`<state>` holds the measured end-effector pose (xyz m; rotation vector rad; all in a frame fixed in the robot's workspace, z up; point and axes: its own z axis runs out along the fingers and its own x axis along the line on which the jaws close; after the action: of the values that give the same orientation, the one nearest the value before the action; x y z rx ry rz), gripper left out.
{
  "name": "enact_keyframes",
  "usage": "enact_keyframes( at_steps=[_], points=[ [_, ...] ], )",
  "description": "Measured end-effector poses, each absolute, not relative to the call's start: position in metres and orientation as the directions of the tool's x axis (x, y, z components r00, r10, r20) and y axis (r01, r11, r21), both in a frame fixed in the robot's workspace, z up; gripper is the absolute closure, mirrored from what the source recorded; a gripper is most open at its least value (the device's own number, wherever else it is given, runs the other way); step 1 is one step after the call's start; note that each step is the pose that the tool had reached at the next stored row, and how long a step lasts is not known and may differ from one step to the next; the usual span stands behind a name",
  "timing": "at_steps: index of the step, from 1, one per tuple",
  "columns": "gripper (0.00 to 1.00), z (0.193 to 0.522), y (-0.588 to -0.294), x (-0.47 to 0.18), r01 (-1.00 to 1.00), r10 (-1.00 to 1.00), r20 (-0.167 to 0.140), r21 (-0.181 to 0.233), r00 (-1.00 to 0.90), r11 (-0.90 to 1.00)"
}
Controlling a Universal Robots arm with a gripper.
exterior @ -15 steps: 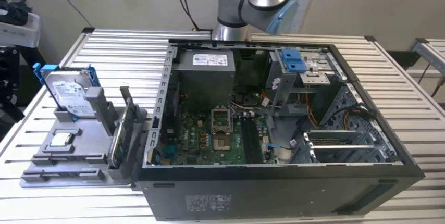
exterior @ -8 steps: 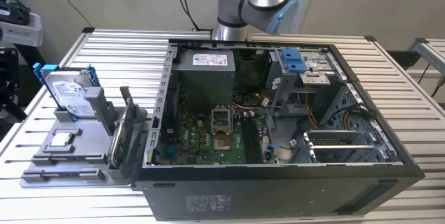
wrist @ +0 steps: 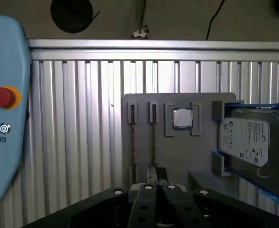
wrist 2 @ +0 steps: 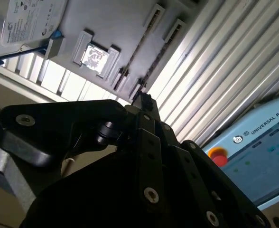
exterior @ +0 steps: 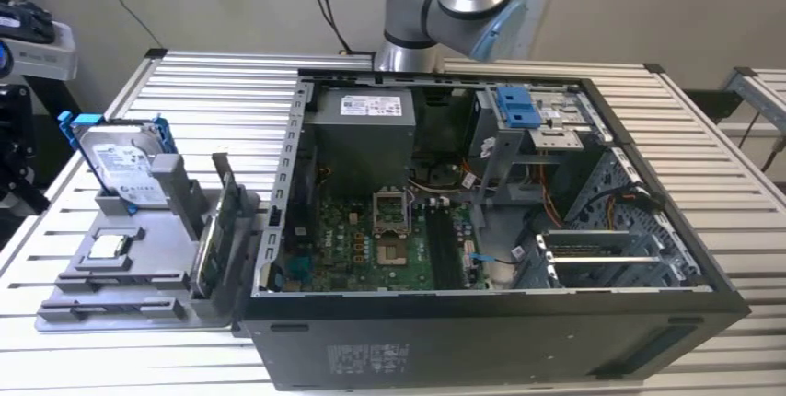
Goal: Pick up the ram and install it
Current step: 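Pick up the ram and move it above insertion slot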
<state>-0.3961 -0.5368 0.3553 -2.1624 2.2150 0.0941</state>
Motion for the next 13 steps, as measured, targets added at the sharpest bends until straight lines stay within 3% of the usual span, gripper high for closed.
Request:
enact_keyframes(
  at_steps=[13],
  points=[
    [0.89,0.3552,-0.5368,-0.3961,-1.000,-0.997,-0.074,0.012,-0.023,0.022]
  ],
)
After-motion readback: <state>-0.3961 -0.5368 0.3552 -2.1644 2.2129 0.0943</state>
